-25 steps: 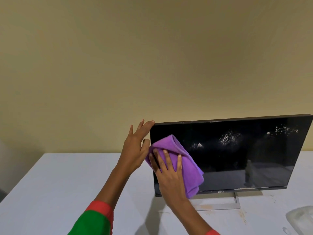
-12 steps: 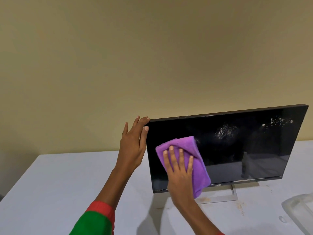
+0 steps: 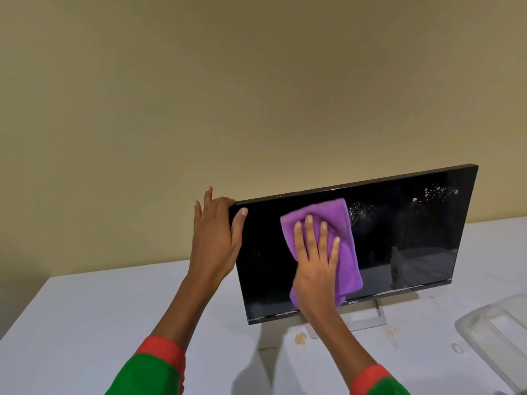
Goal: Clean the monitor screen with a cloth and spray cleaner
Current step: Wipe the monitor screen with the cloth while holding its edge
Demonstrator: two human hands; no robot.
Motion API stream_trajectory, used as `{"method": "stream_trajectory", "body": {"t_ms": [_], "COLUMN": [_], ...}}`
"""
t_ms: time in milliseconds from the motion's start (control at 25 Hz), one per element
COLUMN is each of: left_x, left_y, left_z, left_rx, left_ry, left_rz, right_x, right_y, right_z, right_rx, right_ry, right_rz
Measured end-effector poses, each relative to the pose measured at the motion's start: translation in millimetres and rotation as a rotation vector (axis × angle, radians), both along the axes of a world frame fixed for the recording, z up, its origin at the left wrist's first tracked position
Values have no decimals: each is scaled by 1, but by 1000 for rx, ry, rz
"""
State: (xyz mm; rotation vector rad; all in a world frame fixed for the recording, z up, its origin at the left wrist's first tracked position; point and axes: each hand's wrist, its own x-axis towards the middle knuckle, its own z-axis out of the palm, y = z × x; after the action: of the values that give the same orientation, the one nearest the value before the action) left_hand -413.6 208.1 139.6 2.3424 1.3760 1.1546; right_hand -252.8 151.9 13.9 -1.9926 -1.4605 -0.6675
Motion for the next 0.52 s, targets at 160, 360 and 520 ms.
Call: {"method": "stream_trajectory", "body": {"t_ms": [160,360,520], "left_x": [27,45,46], "left_y": [3,-1,-6], "left_z": [10,8,6], "left_rx": [83,-2,-3], "left_ry": [289,243,240], "left_rz": [-109,-80,-37], "right_x": [-14,-15,32], "right_y": [-15,5,9], "right_z": [-36,2,27], "right_rx": [-61,-12,42], "right_ry": [-63,-97,4], "right_rz": [93,186,61]}}
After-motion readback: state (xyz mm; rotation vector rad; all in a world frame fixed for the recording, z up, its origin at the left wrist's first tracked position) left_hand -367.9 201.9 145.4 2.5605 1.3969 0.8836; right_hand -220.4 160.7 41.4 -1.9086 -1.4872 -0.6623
